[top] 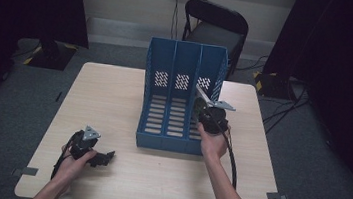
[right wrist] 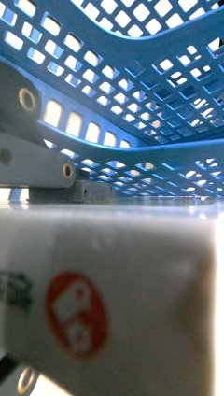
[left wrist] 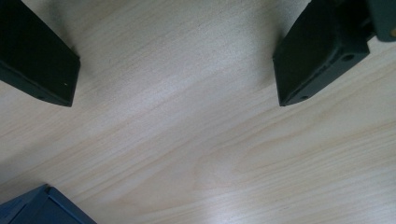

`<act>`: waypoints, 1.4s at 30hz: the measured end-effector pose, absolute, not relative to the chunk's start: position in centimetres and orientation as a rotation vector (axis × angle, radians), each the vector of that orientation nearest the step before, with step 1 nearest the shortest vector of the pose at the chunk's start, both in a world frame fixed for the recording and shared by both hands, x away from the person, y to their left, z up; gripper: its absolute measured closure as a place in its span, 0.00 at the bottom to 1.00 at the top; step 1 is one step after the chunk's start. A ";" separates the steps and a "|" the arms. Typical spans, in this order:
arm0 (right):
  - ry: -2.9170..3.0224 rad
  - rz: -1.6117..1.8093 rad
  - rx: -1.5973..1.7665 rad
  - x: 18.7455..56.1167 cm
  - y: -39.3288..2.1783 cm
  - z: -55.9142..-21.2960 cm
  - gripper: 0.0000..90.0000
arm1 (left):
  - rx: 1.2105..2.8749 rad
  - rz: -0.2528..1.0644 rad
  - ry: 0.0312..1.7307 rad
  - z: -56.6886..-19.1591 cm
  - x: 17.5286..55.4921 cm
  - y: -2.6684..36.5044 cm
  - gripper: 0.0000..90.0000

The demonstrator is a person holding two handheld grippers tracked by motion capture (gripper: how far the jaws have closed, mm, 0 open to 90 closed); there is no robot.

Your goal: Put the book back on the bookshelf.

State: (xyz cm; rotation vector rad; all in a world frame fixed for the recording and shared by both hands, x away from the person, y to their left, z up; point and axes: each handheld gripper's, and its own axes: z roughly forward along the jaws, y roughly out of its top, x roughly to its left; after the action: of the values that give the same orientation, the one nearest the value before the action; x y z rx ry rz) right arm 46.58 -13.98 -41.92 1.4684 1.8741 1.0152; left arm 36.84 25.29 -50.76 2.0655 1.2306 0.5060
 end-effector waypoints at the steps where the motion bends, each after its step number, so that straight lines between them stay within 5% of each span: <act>1: 1.874 1.015 1.468 46.6 -14.0 -41.9 0.85 | 2.066 0.506 1.231 -50.8 36.8 25.3 0.00; 28: 1.897 1.075 1.461 43.9 -15.2 -43.5 0.81 | 2.069 0.502 1.219 -50.8 36.8 25.2 0.00; 42: 1.845 1.194 1.399 42.9 -15.8 -43.7 0.72 | 2.069 0.502 1.219 -50.8 36.8 25.2 0.00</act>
State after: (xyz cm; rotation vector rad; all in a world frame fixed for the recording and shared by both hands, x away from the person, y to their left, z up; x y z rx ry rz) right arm 42.87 -15.85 -43.73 1.3991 1.8452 1.1940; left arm 36.82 25.24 -50.77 2.0685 1.2191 0.5020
